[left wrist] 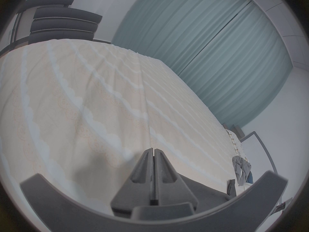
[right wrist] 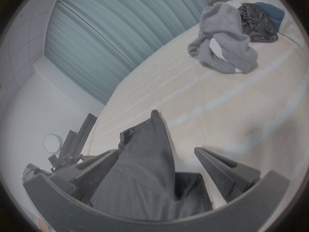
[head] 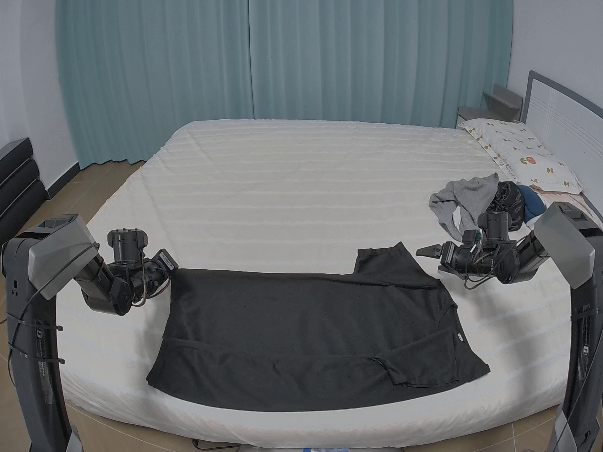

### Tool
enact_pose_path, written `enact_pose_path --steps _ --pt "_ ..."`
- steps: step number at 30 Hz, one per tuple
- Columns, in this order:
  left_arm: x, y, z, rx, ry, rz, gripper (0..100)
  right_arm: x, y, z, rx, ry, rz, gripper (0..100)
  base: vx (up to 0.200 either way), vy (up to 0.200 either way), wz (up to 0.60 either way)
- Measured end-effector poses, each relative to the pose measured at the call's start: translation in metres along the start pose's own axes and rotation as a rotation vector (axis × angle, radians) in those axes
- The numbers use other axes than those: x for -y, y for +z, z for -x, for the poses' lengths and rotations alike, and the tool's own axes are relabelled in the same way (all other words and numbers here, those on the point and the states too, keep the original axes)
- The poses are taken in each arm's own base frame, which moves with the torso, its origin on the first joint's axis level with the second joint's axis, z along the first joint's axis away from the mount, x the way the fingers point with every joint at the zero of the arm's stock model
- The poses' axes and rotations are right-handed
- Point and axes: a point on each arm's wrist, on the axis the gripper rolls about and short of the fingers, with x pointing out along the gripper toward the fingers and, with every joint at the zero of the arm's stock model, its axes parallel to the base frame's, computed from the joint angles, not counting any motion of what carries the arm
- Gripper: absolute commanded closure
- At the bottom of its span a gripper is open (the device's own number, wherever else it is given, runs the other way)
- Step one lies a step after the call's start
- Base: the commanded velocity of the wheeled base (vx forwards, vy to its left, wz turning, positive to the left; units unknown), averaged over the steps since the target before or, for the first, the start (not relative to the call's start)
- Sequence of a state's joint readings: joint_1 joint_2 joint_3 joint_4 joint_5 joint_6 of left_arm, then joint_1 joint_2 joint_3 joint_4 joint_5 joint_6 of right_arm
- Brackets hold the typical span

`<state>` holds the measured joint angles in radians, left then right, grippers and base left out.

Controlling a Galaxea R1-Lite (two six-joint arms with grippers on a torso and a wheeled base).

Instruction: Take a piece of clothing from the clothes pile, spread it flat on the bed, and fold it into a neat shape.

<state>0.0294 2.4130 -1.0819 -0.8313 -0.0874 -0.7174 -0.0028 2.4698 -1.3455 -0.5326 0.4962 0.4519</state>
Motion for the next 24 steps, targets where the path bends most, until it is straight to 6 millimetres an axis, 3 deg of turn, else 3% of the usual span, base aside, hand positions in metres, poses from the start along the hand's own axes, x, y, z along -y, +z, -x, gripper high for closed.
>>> enact_pose_path --steps 4,12,13,24 --pt "0.0 0.0 0.0 0.0 0.0 0.0 100 -0.004 0.001 -0.013 0.02 -0.012 0.019 0 0.0 0.0 0.0" --pt "0.0 0.0 0.0 -0.001 0.001 0.0 100 -0.009 -0.018 -0.041 -0.009 -0.021 0.036 0 0.0 0.0 0.0" --pt "0.0 0.0 0.0 -0.002 0.001 0.0 100 -0.008 -0.019 -0.042 -0.011 -0.021 0.034 100 0.0 0.0 0.0" --pt "0.0 -0.001 0.0 -0.003 0.0 0.0 100 -0.001 -0.016 -0.039 0.0 -0.032 -0.039 100 0.0 0.0 0.0"
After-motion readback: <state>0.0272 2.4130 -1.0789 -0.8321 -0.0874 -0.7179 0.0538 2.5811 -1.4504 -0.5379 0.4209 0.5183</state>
